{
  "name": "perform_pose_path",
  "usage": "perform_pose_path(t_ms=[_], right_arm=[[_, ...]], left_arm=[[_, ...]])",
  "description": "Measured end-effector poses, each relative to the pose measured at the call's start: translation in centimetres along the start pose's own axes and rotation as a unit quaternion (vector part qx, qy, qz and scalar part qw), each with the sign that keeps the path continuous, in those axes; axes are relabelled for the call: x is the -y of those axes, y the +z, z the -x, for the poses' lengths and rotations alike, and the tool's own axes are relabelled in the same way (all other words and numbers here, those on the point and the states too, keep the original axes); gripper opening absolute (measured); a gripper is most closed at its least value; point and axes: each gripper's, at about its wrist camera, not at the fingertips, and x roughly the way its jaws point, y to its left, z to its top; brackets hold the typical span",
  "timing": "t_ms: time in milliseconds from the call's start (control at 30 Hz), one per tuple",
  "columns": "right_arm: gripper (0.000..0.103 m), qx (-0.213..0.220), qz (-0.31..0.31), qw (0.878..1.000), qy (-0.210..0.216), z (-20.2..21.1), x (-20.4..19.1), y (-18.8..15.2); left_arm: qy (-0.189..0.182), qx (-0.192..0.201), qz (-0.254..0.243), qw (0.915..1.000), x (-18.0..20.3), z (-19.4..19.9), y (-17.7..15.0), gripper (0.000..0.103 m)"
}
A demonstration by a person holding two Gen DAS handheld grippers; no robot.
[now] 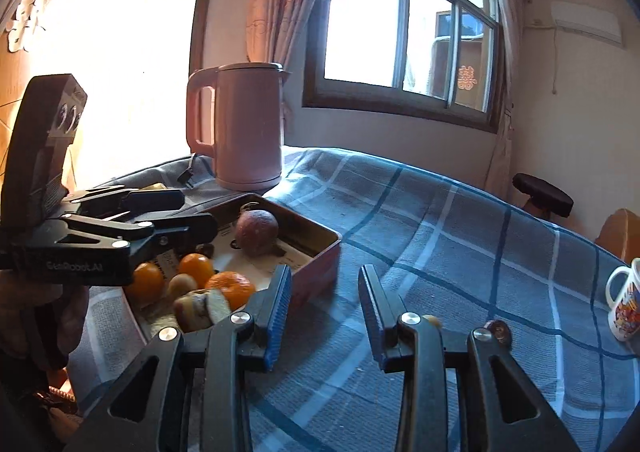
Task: Organize fruits
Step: 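Open the left tool over the tin while the right tool releases the small brown fruit, then lower the right tool around the dark brown round fruit while the left tool nears the yellow fruit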
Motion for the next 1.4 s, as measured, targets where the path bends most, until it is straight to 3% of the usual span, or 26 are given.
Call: perform_pose_path(t_ms=[133,333,500,833,967,1067,1233,1300,1400], right_arm=[[0.045,-0.02,-0.05,0.995,-0.089,0.3,6.1,-0.2],[0.046,-0.085,-0.106,0.983,-0.128,-2.3,11.8,-1.6],[0.046,-0.098,-0.147,0.978,-0.111,-3.3,13.6,-2.9],[0.046,-0.122,-0.155,0.978,-0.068,-5.1,13.4,-2.8],[0.046,-0.148,-0.151,0.974,-0.076,-6.1,13.2,-3.0],[0.044,-0.159,-0.158,0.971,-0.077,-6.4,13.7,-3.3],[0.041,-0.172,-0.164,0.968,-0.083,-6.5,14.1,-3.7],[0.041,-0.169,-0.172,0.966,-0.09,-6.1,14.5,-3.9],[0.041,-0.165,-0.188,0.964,-0.087,-5.7,15.3,-4.2]], left_arm=[[-0.047,-0.011,-0.025,0.9985,4.4,-1.9,1.4,0.084],[-0.07,-0.058,-0.069,0.9935,10.8,-7.4,2.4,0.085],[-0.064,-0.092,-0.076,0.9909,12.6,-10.9,2.2,0.085],[-0.002,-0.065,-0.059,0.9962,9.8,-10.4,2.4,0.085],[0.019,-0.068,-0.07,0.995,9.3,-10.8,2.2,0.085],[-0.023,-0.084,-0.053,0.9948,9.5,-11.3,2.0,0.085],[-0.053,-0.124,-0.068,0.9885,11.1,-13.1,0.8,0.082],[-0.066,-0.142,-0.069,0.9853,11.3,-14.0,0.8,0.069],[-0.077,-0.16,-0.076,0.9812,11.6,-15.0,0.8,0.061]])
